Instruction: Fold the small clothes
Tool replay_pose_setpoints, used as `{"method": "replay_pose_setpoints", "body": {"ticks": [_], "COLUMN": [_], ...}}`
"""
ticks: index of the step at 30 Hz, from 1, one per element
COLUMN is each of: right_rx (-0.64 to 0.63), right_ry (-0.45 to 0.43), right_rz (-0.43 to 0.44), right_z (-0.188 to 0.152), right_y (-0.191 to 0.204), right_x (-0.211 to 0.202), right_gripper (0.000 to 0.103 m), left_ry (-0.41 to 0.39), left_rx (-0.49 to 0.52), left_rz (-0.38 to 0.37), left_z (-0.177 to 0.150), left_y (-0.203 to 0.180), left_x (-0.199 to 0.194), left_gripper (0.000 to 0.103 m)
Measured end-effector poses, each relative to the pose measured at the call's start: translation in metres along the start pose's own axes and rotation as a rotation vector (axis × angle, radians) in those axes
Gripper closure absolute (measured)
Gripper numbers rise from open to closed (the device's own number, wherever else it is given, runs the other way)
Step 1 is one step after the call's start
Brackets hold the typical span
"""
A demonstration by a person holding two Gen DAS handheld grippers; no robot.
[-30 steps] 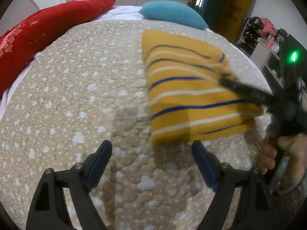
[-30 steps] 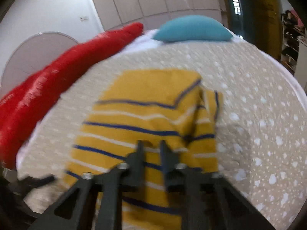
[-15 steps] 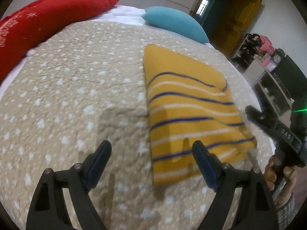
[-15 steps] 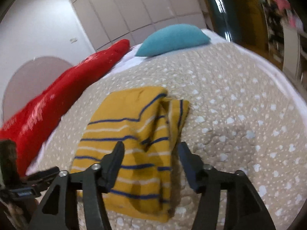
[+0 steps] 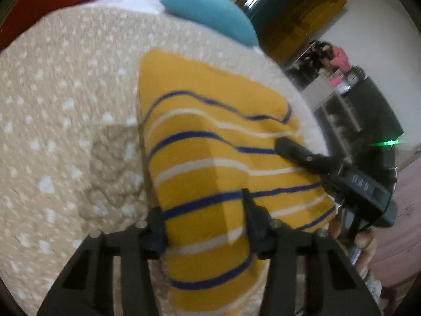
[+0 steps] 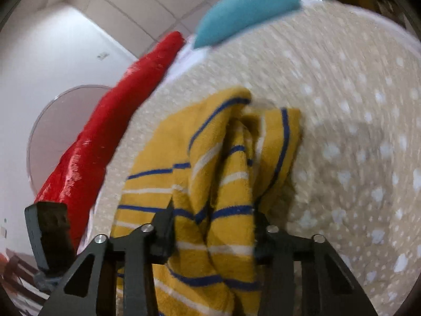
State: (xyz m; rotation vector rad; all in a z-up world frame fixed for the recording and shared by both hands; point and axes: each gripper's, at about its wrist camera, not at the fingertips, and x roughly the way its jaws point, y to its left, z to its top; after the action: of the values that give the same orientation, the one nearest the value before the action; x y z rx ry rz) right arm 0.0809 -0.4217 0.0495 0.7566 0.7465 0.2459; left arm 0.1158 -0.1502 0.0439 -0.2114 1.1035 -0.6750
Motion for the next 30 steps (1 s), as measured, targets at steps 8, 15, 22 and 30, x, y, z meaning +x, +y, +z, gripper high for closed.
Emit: {"method": "replay_pose_setpoints", "body": {"ticks": [8,15,22,30], "right_rx": [-0.058,-0.060,-0.355,-0.235], "right_ry": [-0.050,-0.053,-0.243,-0.064], "right_rz": [-0.058,-0.169,-0.259,-0.224], "right_z": [0.013,-0.019,-0.019,-0.010], "right_y": [0.018,-0.007,0.092,0.043], "right_x": [0.009,-0.005,-0.038,0.020], "right_gripper": [0.052,0.037,0.042,0.070], "left_ry": [-0.003,0.007,-0.126,-0.465], "left_rx": [0.024,0.000,-0.003,0.159], "left_rz": [0.193,0.175,0.275,0.570], "left_z": [0.004,-0.040,-0.066,-0.099], "left_y": [0.008,0.024,0.013,-0.026], "left_x": [0.003,0.005,-0.036,-0.101], "left_gripper": [0.042,0.026,0.024,0.006]}}
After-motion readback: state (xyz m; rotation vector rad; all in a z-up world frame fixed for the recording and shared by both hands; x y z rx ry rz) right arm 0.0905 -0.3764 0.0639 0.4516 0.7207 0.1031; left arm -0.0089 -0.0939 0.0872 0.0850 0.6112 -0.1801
